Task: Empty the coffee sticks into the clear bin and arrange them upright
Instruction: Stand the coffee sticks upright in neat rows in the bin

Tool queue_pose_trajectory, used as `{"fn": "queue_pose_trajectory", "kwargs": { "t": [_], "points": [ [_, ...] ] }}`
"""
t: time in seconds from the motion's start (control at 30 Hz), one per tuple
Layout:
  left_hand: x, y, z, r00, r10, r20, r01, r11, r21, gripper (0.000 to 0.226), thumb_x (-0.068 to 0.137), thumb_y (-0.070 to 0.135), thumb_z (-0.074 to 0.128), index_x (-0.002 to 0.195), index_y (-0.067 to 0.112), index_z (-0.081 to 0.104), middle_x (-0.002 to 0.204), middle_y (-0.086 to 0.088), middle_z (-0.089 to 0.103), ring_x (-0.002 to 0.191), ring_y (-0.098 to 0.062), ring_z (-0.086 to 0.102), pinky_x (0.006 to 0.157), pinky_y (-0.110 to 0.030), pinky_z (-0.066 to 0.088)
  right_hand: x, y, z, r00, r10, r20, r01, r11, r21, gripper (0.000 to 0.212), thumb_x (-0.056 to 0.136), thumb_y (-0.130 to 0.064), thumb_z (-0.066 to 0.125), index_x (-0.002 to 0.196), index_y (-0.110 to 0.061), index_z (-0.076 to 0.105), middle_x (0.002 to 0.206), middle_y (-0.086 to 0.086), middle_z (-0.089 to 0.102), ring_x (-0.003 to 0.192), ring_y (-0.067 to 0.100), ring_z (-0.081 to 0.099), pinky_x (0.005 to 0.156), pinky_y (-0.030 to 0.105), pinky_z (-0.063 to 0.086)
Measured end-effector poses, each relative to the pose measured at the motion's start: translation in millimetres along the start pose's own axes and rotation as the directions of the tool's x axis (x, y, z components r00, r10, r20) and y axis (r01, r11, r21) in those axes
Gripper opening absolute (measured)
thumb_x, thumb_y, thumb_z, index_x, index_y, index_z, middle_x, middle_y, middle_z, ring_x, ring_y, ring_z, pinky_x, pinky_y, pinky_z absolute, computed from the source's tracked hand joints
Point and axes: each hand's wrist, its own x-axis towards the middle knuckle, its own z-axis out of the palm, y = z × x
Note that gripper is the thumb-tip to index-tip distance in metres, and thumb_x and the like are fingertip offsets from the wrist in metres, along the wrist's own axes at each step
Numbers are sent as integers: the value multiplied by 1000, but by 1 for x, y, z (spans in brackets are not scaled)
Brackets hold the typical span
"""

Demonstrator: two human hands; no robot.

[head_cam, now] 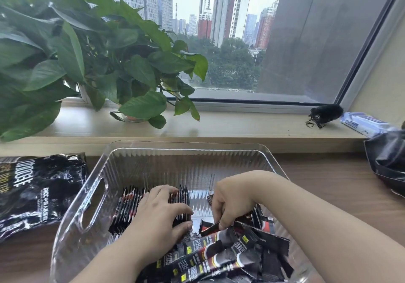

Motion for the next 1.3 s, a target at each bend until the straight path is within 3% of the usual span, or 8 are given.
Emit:
{"fn": "queue_pose_trajectory", "kwargs": {
  "t": [0.1, 0.27, 0.4, 0.53, 0.67, 0.97, 1.13, 1.3],
  "points": [
    [1, -1, 1, 1000, 8, -9, -8, 1000, 9, 37, 92, 63, 50, 125, 49, 58, 152, 11, 25, 145, -12, 8, 121, -39, 14, -1, -1, -1, 1000, 12, 20, -13, 1000, 14, 16, 88, -29, 74, 103, -25, 79, 79, -18, 68, 76, 5, 60, 76, 26, 49],
    [0, -2, 2, 1000, 14, -20, -14, 1000, 13, 36, 91, 63, 52, 123, 49, 59, 150, 10, 28, 144, -11, 11, 120, -38, 15, -2, -2, 1, 997, 36, 65, -38, 998, 41, 17, 84, -26, 76, 101, -24, 80, 97, -6, 78, 77, 8, 64, 71, 23, 51],
    [0, -1, 1, 1000, 20, -20, -21, 1000, -1, 35, 91, 61, 53, 123, 48, 60, 151, 9, 29, 144, -13, 11, 120, -39, 15, -3, 0, 1, 998, 44, -39, -43, 998, 37, 11, 83, -26, 77, 93, -25, 80, 72, -15, 70, 65, 6, 61, 61, 20, 49],
    [0, -1, -1, 1000, 8, -5, -8, 1000, -2, 35, 92, 61, 52, 125, 49, 58, 153, 9, 26, 145, -13, 9, 122, -41, 13, -2, 1, 0, 989, 63, -133, -52, 995, 86, 14, 81, -30, 80, 93, -23, 80, 77, -12, 71, 68, 8, 61, 67, 26, 51],
    [0, 0, -1, 1000, 1, -2, -1, 1000, 1, 36, 92, 61, 52, 126, 49, 58, 153, 10, 26, 145, -12, 9, 122, -41, 12, 1, 3, 1, 969, 84, -231, -60, 992, 110, 8, 80, -28, 79, 86, -23, 79, 67, -17, 63, 63, 5, 57, 60, 22, 45],
    [1, -1, 1, 1000, 10, -7, -10, 1000, 15, 36, 91, 60, 53, 125, 49, 58, 152, 10, 27, 145, -13, 10, 122, -42, 14, 7, 7, -1, 904, 148, -401, -51, 969, 242, 29, 83, -25, 68, 78, 4, 65, 70, 10, 58, 60, 18, 48, 57, 31, 44],
    [0, -1, 0, 1000, 15, -9, -15, 1000, 17, 36, 92, 61, 53, 125, 49, 58, 152, 10, 27, 145, -13, 11, 121, -41, 16, 10, 5, 1, 901, 155, -404, -72, 975, 212, 38, 81, -18, 62, 54, -14, 36, 64, 11, 34, 57, 22, 32, 54, 31, 31],
    [0, -1, 0, 1000, 22, -12, -22, 1000, 19, 36, 92, 61, 51, 125, 49, 58, 150, 11, 28, 144, -11, 12, 121, -38, 16, 18, 8, 2, 874, 251, -416, -134, 948, 289, 29, 80, -19, 60, 57, -9, 44, 58, 12, 42, 51, 22, 43, 49, 25, 36]
  ]
}}
